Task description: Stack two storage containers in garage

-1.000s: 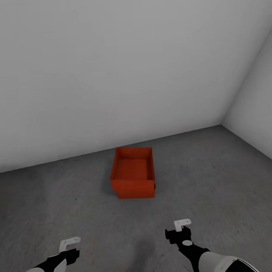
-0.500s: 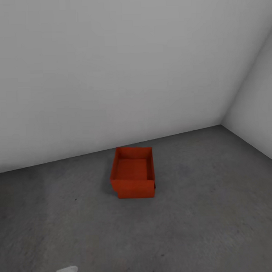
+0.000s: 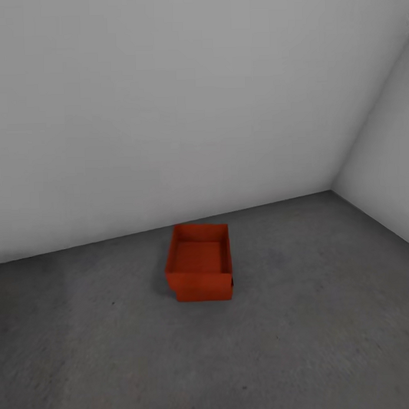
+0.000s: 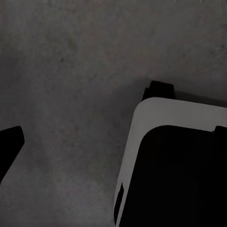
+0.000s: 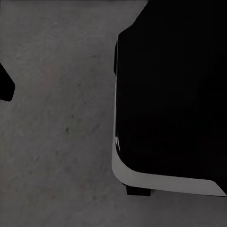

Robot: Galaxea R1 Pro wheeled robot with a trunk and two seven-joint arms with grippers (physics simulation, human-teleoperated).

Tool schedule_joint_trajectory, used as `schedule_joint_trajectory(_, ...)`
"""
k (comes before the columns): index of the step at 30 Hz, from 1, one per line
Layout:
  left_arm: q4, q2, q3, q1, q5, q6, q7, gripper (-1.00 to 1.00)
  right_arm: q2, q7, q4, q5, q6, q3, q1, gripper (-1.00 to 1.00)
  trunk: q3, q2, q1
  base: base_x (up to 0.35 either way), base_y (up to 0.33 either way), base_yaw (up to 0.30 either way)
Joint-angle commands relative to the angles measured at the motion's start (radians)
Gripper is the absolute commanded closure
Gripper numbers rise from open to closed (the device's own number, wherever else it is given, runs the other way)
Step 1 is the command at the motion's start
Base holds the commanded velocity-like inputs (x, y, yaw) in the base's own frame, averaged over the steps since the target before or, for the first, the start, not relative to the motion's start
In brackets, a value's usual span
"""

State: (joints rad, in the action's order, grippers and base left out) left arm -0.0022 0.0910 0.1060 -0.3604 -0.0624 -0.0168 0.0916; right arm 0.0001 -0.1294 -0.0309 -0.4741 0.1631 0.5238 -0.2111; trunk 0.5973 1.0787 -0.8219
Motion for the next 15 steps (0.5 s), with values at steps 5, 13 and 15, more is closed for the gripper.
schedule_joint_trajectory(5,-0.001,-0.003,0.005,0.000,-0.004,-0.002,0.000,-1.00,0.000,0.008,-0.003,-0.006,0.011,0.009,0.018,-1.00,-0.007,0.000,0.000,0.000,0.000,-0.002)
schedule_joint_trajectory(13,-0.001,-0.004,0.004,0.001,-0.003,-0.002,0.000,-1.00,-0.001,0.045,-0.003,-0.003,0.043,0.009,0.052,-1.00,-0.021,0.000,0.000,0.000,0.000,0.000)
schedule_joint_trajectory(15,-0.001,-0.004,0.004,0.000,-0.004,-0.002,0.000,-1.00,0.000,0.046,-0.003,-0.003,0.045,0.009,0.053,-1.00,-0.024,0.000,0.000,0.000,0.000,0.000)
